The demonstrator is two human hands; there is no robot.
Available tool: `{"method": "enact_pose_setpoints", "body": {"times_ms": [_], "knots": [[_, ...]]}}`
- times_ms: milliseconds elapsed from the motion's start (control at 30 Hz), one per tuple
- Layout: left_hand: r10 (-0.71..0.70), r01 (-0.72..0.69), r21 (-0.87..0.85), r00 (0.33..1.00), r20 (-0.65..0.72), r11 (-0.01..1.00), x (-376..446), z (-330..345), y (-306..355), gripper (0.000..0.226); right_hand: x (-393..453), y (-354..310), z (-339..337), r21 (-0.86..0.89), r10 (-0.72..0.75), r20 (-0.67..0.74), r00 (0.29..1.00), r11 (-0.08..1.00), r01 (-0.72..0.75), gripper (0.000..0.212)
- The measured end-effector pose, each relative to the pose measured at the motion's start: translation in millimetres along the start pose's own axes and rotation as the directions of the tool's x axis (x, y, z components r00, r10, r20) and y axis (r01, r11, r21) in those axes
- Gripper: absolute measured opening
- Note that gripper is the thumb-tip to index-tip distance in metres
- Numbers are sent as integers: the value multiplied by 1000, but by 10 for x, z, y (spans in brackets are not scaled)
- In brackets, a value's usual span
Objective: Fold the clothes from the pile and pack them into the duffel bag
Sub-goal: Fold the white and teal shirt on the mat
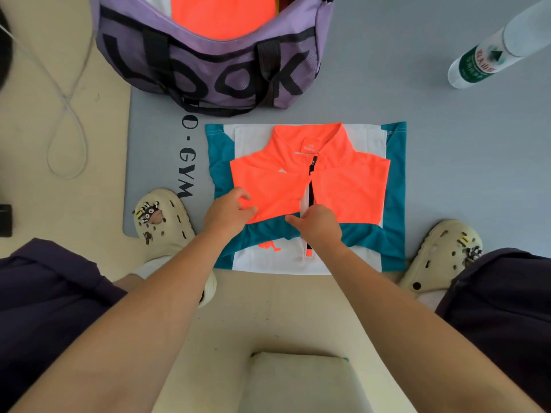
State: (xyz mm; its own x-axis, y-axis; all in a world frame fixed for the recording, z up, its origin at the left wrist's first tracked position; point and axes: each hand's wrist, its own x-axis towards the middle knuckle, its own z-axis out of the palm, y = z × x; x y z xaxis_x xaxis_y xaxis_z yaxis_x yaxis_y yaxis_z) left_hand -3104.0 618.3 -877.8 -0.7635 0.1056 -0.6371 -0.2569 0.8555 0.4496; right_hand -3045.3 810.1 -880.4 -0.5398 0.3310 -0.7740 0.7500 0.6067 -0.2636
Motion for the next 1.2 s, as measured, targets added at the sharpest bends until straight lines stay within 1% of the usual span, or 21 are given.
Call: {"method": "enact_pose_setpoints", "body": {"times_ms": [67,167,367,433,500,567,633,667,700,767,833,867,933,1000,1067,1133,1200], "knots": [[16,-16,10,1000,26,1000,-1,-10,-40,21,-19,-20,31,-25,13,-2,1000,1000,-13,42],[15,-18,53,999,43,998,2,-10,-57,25,-40,-35,54,-107,-6,-25,1000,994,4,32],[-34,31,115,999,25,993,-4,16,-24,38,-58,-22,84,-89,-40,19,999,995,41,27],[-55,56,141,998,-4,988,5,20,10,42,-69,2,80,-94,-62,37,997,993,65,25],[-78,83,182,996,-36,980,12,20,63,42,-87,48,64,-108,-75,61,995,991,81,27],[-104,126,245,990,-98,961,12,28,140,43,-105,101,4,-76,-83,73,994,993,89,30],[-86,138,284,978,-189,949,14,50,252,40,-100,156,-132,-22,-112,14,994,993,112,25],[-35,99,302,977,-211,948,22,69,322,38,-81,185,-226,-14,-139,-48,989,990,139,22],[34,35,321,978,-205,946,39,91,399,37,-51,211,-331,-15,-176,-120,977,984,175,20],[163,-112,325,977,-134,939,101,140,566,36,46,253,-544,-20,-266,-246,932,963,269,17],[227,-202,280,972,-61,939,197,189,714,36,168,256,-727,-54,-363,-294,884,930,363,20],[233,-217,258,972,-33,941,245,213,762,36,227,237,-791,-90,-407,-285,868,913,399,23],[212,-206,231,977,-1,951,331,259,798,32,340,181,-858,-176,-474,-222,852,879,443,29],[196,-191,216,981,-3,958,398,290,789,26,439,115,-860,-276,-492,-140,859,853,444,33],[211,-204,195,977,-15,959,451,304,775,13,510,61,-836,-380,-479,-87,874,827,415,30],[237,-231,154,971,-20,961,477,306,787,9,550,29,-837,-433,-468,-66,881,809,398,24],[259,-252,122,965,-49,960,481,312,806,10,552,41,-864,-412,-473,-103,875,821,396,21]]}}
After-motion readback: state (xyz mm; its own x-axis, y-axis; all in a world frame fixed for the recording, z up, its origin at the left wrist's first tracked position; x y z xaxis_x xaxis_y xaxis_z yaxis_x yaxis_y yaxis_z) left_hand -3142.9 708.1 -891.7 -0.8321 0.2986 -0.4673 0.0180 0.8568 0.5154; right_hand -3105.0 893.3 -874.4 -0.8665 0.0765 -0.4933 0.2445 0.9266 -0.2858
